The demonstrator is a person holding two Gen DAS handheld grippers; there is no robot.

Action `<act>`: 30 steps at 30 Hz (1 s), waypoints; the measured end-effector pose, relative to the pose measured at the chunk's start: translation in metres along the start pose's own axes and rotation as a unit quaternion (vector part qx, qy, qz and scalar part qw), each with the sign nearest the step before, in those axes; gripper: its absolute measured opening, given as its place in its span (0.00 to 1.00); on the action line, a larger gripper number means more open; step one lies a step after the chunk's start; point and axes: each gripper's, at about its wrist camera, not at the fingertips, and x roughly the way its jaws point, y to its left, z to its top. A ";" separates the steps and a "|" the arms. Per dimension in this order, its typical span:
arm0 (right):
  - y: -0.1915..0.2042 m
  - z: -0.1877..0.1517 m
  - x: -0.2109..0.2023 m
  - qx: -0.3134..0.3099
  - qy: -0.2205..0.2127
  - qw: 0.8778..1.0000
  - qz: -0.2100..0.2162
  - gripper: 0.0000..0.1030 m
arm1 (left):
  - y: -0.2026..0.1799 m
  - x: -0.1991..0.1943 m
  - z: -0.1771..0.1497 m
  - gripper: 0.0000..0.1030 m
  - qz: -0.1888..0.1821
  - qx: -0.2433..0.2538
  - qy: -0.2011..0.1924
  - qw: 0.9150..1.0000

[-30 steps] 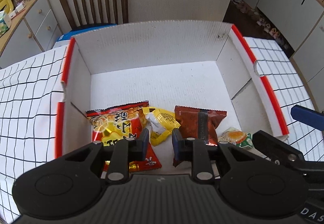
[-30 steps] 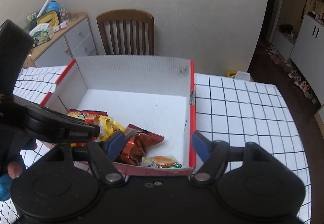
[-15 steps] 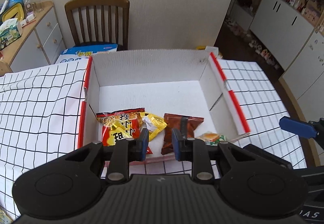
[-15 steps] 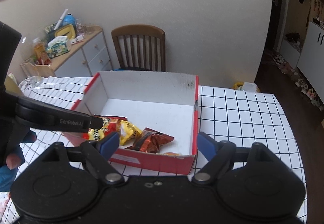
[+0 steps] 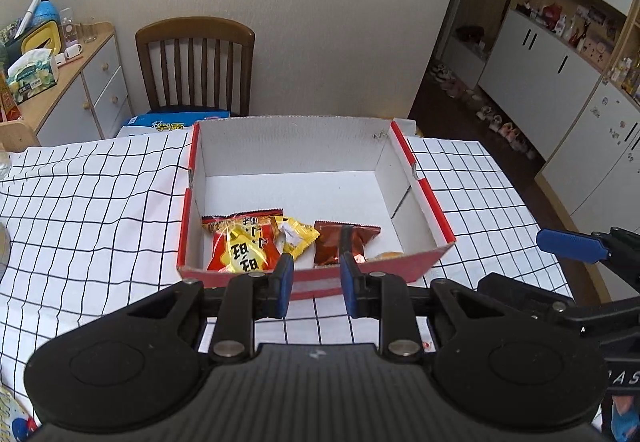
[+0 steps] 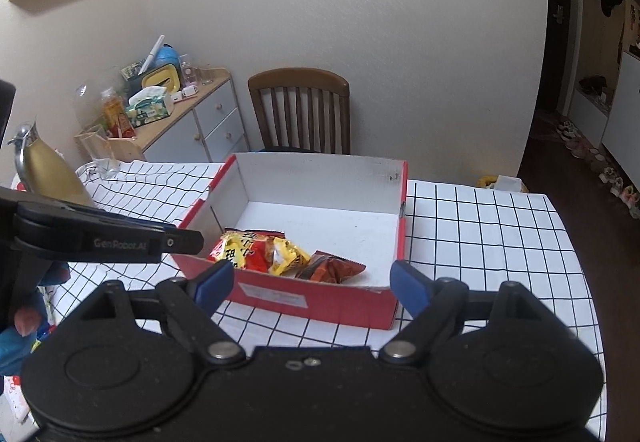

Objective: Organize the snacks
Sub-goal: 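Move both tools back from the box toward the snacks on the table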

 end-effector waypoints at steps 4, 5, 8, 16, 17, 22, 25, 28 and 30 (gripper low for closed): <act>0.003 -0.005 -0.013 -0.001 -0.007 1.000 0.010 0.83 | 0.004 -0.016 -0.010 0.24 0.001 -0.002 -0.013 1.000; 0.003 -0.006 -0.015 0.001 -0.009 1.000 0.012 0.83 | 0.005 -0.019 -0.012 0.24 0.002 0.000 -0.017 1.000; 0.004 -0.010 -0.024 0.007 -0.014 1.000 0.020 0.84 | 0.007 -0.030 -0.021 0.31 0.001 -0.001 -0.027 1.000; 0.011 -0.032 -0.046 0.006 -0.024 0.999 0.035 0.89 | 0.012 -0.064 -0.043 0.74 -0.004 -0.004 -0.075 0.997; 0.011 -0.036 -0.049 0.005 -0.026 0.999 0.035 0.90 | 0.014 -0.068 -0.046 0.80 -0.005 -0.008 -0.077 0.997; 0.016 -0.055 -0.059 -0.010 -0.037 0.998 0.041 1.00 | 0.021 -0.076 -0.067 0.84 0.013 -0.022 -0.085 0.996; 0.021 -0.067 -0.061 -0.021 -0.033 0.998 0.043 1.00 | 0.024 -0.079 -0.082 0.84 0.022 -0.026 -0.086 0.996; 0.025 -0.083 -0.062 -0.029 -0.031 0.998 0.041 1.00 | 0.025 -0.079 -0.099 0.84 0.029 -0.023 -0.080 0.996; 0.026 -0.094 -0.062 -0.028 -0.029 0.998 0.039 1.00 | 0.026 -0.078 -0.110 0.84 0.032 -0.026 -0.070 0.997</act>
